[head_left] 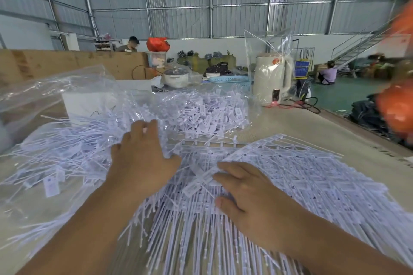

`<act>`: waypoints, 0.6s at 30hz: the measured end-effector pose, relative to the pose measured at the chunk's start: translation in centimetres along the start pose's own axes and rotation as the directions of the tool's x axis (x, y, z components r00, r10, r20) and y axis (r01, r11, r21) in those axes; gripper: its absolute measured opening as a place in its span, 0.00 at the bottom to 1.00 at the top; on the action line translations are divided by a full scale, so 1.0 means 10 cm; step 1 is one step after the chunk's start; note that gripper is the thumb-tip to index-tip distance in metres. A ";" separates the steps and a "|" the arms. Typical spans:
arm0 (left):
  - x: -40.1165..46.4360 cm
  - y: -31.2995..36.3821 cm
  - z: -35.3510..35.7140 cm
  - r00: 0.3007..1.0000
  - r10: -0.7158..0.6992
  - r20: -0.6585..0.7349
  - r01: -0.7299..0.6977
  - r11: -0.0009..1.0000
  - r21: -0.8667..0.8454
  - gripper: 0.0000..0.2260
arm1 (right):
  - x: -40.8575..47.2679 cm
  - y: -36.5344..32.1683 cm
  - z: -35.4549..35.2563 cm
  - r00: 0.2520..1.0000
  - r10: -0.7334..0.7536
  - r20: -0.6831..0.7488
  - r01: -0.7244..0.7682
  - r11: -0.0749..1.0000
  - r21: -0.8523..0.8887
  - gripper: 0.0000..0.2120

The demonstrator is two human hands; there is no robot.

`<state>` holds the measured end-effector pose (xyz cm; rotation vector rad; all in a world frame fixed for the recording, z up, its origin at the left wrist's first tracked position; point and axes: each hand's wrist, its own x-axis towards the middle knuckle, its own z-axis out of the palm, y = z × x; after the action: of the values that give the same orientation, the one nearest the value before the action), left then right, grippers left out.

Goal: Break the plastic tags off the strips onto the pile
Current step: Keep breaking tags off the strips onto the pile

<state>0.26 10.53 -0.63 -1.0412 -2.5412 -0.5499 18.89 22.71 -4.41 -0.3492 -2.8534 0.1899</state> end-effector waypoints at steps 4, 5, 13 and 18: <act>-0.05 0.07 0.18 0.946 0.245 0.213 -0.265 0.961 0.073 0.23 | 0.05 -0.02 0.00 0.996 0.022 0.092 -0.022 1.000 0.000 0.31; -0.05 0.05 0.22 0.937 0.233 0.259 -0.272 0.954 0.126 0.20 | 0.04 -0.02 0.00 0.993 0.024 0.112 -0.022 1.000 -0.019 0.32; -0.05 0.13 0.19 0.982 0.185 0.040 -0.190 0.964 0.186 0.20 | 0.04 -0.04 -0.11 1.000 -0.011 0.008 0.012 0.997 -0.074 0.23; -0.21 0.34 0.16 0.897 0.438 0.048 -0.435 0.898 -0.073 0.13 | 0.07 0.05 -0.08 1.000 0.023 0.019 -0.023 0.999 -0.030 0.22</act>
<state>3.85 12.26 -2.18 -1.6156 -2.2396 -0.4713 18.58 23.47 -3.60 -0.3884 -2.8754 0.1555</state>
